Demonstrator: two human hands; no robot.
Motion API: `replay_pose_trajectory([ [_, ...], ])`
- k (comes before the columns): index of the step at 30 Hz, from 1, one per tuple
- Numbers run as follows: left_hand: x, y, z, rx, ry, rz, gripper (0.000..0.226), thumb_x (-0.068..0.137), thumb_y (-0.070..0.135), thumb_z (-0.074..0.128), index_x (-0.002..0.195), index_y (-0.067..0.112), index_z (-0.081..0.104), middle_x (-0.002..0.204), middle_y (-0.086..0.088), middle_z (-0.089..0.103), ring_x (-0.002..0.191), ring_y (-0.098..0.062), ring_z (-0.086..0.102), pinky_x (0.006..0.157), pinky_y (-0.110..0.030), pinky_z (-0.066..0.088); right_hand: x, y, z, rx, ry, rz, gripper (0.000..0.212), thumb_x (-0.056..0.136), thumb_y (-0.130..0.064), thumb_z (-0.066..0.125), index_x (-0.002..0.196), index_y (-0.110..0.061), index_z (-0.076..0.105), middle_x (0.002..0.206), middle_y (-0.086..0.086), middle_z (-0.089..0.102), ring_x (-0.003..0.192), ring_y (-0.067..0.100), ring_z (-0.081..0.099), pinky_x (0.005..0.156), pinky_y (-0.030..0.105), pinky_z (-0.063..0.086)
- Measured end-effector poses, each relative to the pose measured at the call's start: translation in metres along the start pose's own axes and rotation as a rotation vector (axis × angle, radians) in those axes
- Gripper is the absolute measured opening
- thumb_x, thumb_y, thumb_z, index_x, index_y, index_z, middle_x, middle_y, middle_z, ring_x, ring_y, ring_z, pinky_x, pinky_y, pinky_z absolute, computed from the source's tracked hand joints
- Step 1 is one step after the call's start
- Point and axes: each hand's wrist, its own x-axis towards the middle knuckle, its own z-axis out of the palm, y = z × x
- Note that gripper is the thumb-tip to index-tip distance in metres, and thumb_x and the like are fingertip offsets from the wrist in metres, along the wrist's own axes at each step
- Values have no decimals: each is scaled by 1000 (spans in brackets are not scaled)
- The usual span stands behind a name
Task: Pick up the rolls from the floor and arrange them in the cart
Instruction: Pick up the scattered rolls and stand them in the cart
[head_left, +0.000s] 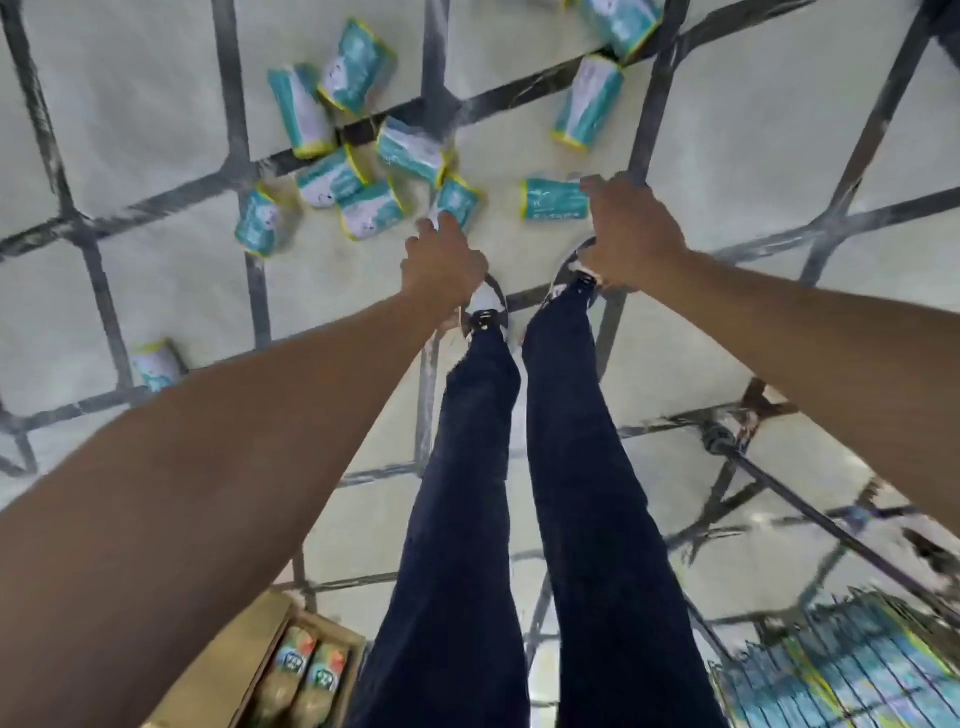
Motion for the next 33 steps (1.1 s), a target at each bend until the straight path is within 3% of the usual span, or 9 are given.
replay_pose_trajectory([
  [10, 243, -10, 127, -45, 142, -325, 70, 86, 23, 65, 144, 6, 30, 145, -13, 39, 136, -31, 41, 110, -40, 35, 230, 45, 149, -185, -69, -200, 94, 74, -24, 80, 151, -8, 29, 140, 28, 43, 126, 47, 45, 107, 51, 39],
  [13, 266, -26, 151, 56, 255, -249, 80, 77, 28, 74, 142, 4, 34, 140, -15, 45, 129, -33, 48, 107, -41, 38, 255, 61, 178, -269, -24, -248, 104, 67, -26, 85, 151, -9, 27, 133, 29, 47, 120, 46, 48, 109, 51, 34],
  [16, 277, -43, 164, 215, 349, -159, 81, 73, 30, 80, 138, 4, 39, 136, -16, 51, 125, -36, 52, 104, -43, 40, 268, 72, 188, -315, 79, -296, 97, 66, -20, 83, 147, -9, 30, 124, 29, 51, 111, 45, 52, 100, 50, 39],
  [19, 279, -49, 162, 208, 355, -101, 80, 73, 33, 77, 137, 5, 39, 132, -14, 52, 122, -36, 53, 101, -45, 41, 269, 74, 187, -309, 77, -295, 94, 66, -21, 81, 145, -10, 31, 122, 28, 51, 107, 44, 53, 96, 49, 40],
  [22, 263, -49, 150, 75, 261, -21, 85, 71, 45, 73, 137, 6, 37, 127, -14, 52, 116, -37, 53, 98, -47, 45, 251, 69, 178, -103, 6, -147, 93, 67, -28, 82, 144, -13, 33, 124, 23, 52, 105, 42, 55, 90, 47, 43],
  [25, 227, -29, 129, -84, 216, -12, 86, 71, 42, 76, 138, 6, 35, 125, -15, 49, 110, -33, 53, 89, -39, 47, 211, 64, 154, 287, -5, 47, 96, 65, -36, 85, 144, -18, 33, 125, 14, 55, 108, 35, 58, 90, 44, 50],
  [29, 138, 18, 64, -308, 132, -39, 77, 74, 42, 80, 127, 8, 38, 110, -9, 53, 98, -29, 57, 76, -35, 46, 117, 57, 87, 911, 64, 335, 87, 67, -31, 92, 136, -15, 41, 118, -1, 60, 104, 17, 61, 84, 25, 52],
  [31, 80, 40, 20, -394, 105, -8, 71, 75, 41, 81, 122, 9, 38, 101, -3, 51, 90, -25, 56, 71, -34, 47, 59, 53, 41, 1112, 110, 443, 84, 65, -30, 94, 131, -17, 44, 116, -2, 63, 106, 18, 64, 93, 32, 54],
  [33, 8, 62, -26, -448, 78, 60, 68, 72, 42, 83, 115, 13, 39, 100, -3, 54, 87, -22, 59, 62, -29, 46, -13, 46, -13, 1264, 187, 528, 78, 67, -25, 94, 127, -16, 46, 115, 0, 64, 105, 19, 64, 89, 34, 54],
])
